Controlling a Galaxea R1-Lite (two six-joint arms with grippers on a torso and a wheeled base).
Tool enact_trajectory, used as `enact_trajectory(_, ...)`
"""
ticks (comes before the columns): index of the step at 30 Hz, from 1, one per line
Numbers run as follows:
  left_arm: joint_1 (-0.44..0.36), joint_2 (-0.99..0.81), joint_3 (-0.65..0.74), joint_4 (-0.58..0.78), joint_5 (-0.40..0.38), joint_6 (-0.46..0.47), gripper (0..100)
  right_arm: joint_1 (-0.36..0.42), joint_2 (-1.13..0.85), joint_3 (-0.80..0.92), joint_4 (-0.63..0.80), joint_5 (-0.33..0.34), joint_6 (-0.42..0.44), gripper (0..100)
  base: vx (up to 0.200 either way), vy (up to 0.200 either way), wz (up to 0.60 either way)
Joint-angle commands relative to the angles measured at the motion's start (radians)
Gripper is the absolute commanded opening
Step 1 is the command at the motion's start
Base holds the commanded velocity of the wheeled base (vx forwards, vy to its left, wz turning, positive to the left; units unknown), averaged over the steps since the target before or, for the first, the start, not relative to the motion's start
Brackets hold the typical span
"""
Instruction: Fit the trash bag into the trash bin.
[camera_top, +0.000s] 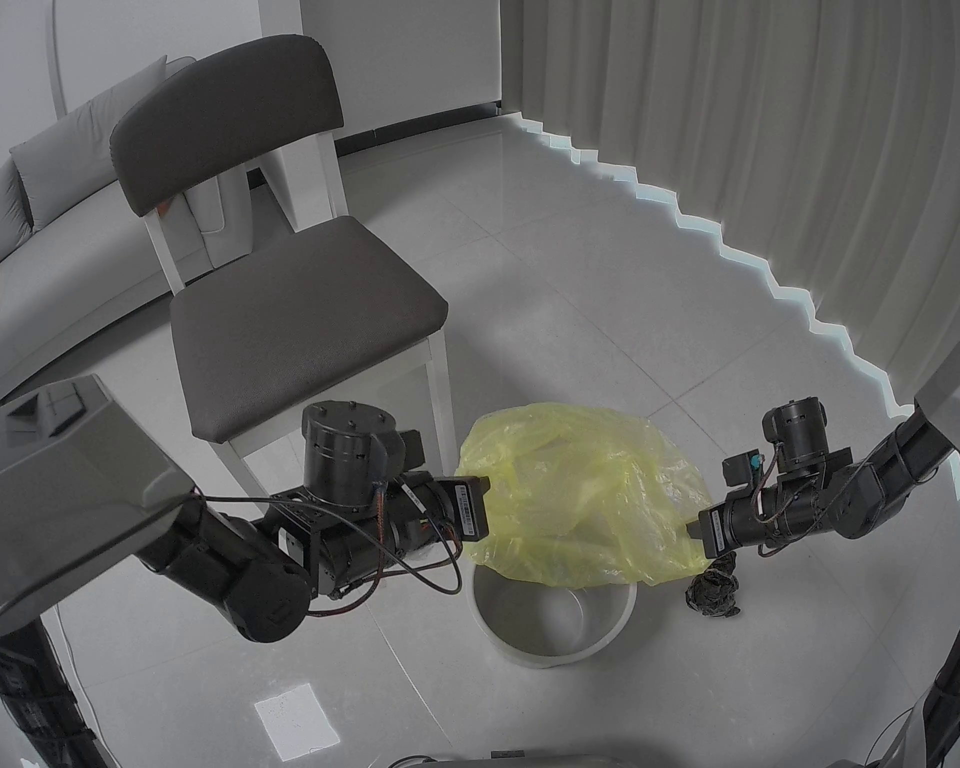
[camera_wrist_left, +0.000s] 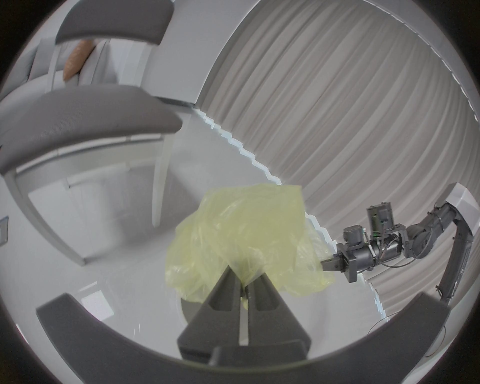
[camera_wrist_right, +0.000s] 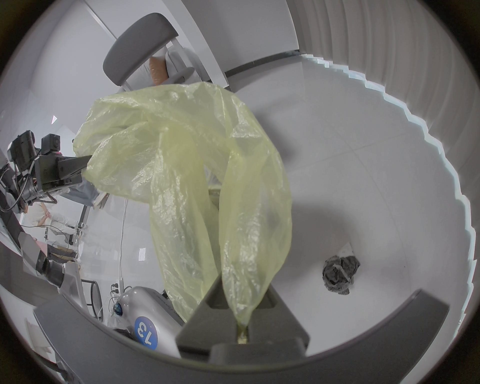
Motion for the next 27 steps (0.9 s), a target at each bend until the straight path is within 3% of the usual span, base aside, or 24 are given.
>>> enact_trajectory(1,-0.007,0.054,0.011,-0.002,-0.002,-0.029,0,0.002,0.036,0.023,-0.001,0.001,-0.001,0,0.000,0.000,0.00)
enact_trajectory(7,-0.085,-0.032,0.039,0.001,-0.002,-0.060,0,-0.009,-0.073,0.104,0.011,0.001,-0.021,0,0.000,0.000,0.00)
enact_trajectory(16,-0.126,-0.080,0.091,0.010,-0.003,-0.089,0,-0.038,-0.163,0.215,0.021,0.001,-0.076,0,0.000,0.000,0.00)
enact_trajectory(21,-0.113,-0.067,0.115,0.009,-0.008,-0.104,0,-0.045,-0.172,0.222,0.047,0.001,-0.077,0,0.000,0.000,0.00)
enact_trajectory(27,-0.020,0.026,0.155,-0.039,-0.028,-0.107,0,0.011,-0.105,0.144,0.048,-0.001,-0.062,0,0.000,0.000,0.00)
